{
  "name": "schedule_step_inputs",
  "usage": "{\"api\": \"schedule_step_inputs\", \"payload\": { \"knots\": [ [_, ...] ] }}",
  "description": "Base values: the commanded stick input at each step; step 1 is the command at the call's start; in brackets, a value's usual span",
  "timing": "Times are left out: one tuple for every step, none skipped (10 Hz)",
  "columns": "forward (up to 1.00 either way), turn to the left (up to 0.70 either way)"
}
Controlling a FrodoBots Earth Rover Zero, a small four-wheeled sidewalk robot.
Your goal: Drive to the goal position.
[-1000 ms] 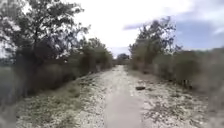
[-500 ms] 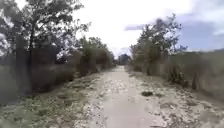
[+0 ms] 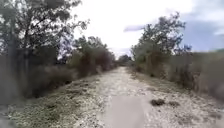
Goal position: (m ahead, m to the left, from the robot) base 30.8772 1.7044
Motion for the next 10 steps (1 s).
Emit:
{"api": "schedule_step_inputs", "payload": {
  "knots": [
    [0.70, 0.00],
    [0.70, 0.00],
    [0.70, 0.00],
    [0.70, 0.00],
    [0.70, 0.00],
    [0.70, 0.00],
    [0.70, 0.00],
    [0.70, 0.00],
    [0.70, 0.00],
    [0.70, 0.00]
  ]
}}
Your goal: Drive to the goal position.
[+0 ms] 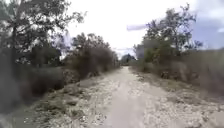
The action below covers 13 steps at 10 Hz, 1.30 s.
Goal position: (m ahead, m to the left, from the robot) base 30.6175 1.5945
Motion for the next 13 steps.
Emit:
{"api": "schedule_step_inputs", "payload": {
  "knots": [
    [0.70, 0.00],
    [0.70, 0.00],
    [0.70, 0.00],
    [0.70, 0.00],
    [0.70, 0.00],
    [0.70, 0.00],
    [0.70, 0.00],
    [0.70, 0.00],
    [0.70, -0.01],
    [0.70, -0.24],
    [0.70, -0.35],
    [0.70, -0.35],
    [0.70, -0.35]
  ]
}}
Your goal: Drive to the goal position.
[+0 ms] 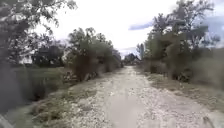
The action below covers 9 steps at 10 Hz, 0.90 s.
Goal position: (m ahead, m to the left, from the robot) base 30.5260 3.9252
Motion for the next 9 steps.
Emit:
{"api": "schedule_step_inputs", "payload": {
  "knots": [
    [0.70, -0.27],
    [0.70, 0.00],
    [0.70, 0.00],
    [0.70, 0.00],
    [0.70, 0.00],
    [0.70, 0.00],
    [0.70, 0.00],
    [0.70, 0.00],
    [0.70, 0.00]
  ]
}}
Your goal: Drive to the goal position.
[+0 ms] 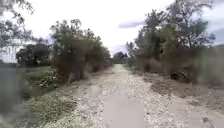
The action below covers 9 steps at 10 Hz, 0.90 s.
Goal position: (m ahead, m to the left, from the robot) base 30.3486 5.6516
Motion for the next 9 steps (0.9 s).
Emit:
{"api": "schedule_step_inputs", "payload": {
  "knots": [
    [0.70, 0.00],
    [0.70, 0.00],
    [0.70, 0.00],
    [0.70, -0.30],
    [0.70, 0.00],
    [0.70, 0.00],
    [0.70, 0.00],
    [0.70, 0.00],
    [0.70, 0.00]
  ]
}}
